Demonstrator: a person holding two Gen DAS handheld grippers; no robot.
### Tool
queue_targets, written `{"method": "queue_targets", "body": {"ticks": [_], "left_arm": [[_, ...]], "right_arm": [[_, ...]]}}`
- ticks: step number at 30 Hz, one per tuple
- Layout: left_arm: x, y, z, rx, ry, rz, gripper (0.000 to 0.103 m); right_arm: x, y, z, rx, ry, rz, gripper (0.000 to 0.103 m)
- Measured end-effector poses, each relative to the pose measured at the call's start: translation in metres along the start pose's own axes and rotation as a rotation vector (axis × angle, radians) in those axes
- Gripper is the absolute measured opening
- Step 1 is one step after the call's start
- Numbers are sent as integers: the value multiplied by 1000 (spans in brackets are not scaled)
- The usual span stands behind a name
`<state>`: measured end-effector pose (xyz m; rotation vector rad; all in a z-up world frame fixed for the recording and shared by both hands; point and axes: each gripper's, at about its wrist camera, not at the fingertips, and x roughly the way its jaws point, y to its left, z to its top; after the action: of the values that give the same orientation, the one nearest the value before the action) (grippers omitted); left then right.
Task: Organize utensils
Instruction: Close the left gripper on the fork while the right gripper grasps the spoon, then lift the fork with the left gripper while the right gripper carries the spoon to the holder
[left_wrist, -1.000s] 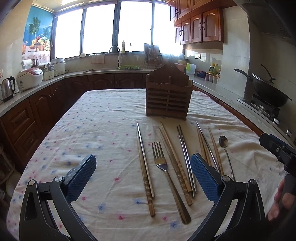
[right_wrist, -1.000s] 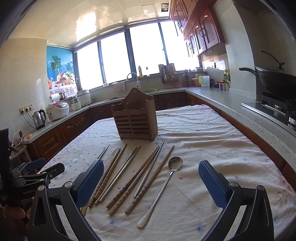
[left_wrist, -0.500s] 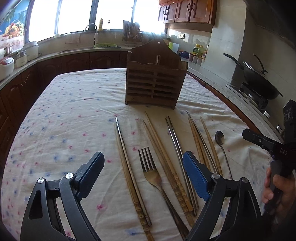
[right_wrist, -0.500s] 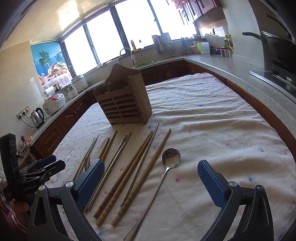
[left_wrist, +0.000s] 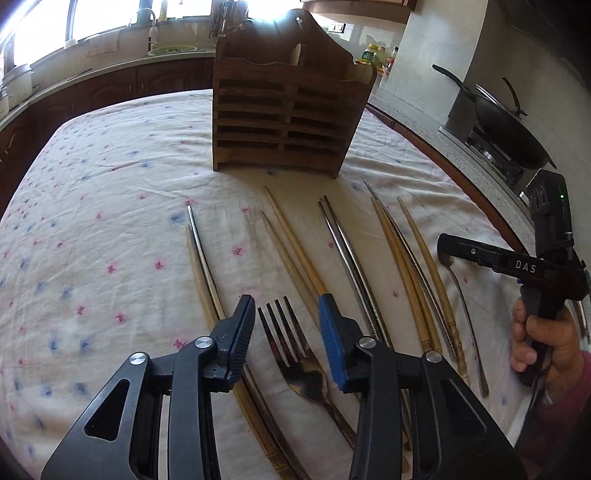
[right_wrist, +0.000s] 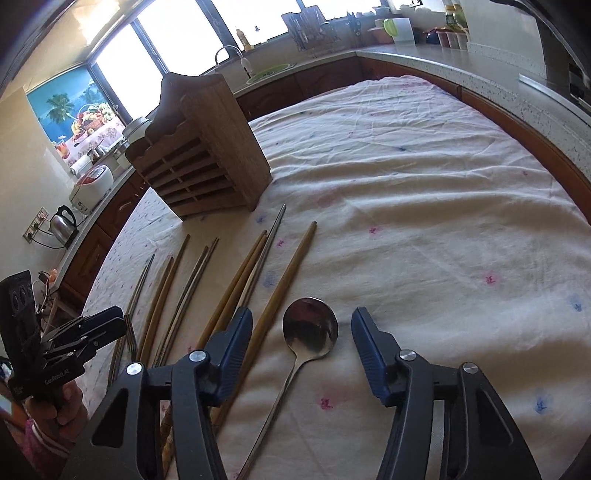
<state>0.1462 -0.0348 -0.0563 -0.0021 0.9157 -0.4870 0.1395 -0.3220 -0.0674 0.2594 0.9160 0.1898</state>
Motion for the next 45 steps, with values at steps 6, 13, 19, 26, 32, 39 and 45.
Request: {"method": "queue_targets", "body": {"ticks": [6,13,19,26,32,39,45], "left_arm": [[0,8,-4,-42,16,-46,18],[-24,5,-4,-52,-47,-59,2],[-53,0,0,-39,-122,-47,2],[-90,2,12,-41,-227,-18,2],[-112,8,26,-40,-302,36,2],[-126,18,52,-50,-366,81,2],[-139,25,89,-58,-440,124,2]], "right_arm": [[0,0,1,-25,21,-18,9],[-15,1,-1,9,-22,14,2],[-45,14,6,-16,-104,19,2],[-80,44,18,-91,-228,1,2],[-101,65,34,-131,-332,7,2],[-102,77,51,-145,-389,14,2],[-103,85,73,-150,-457,16,2]]}}
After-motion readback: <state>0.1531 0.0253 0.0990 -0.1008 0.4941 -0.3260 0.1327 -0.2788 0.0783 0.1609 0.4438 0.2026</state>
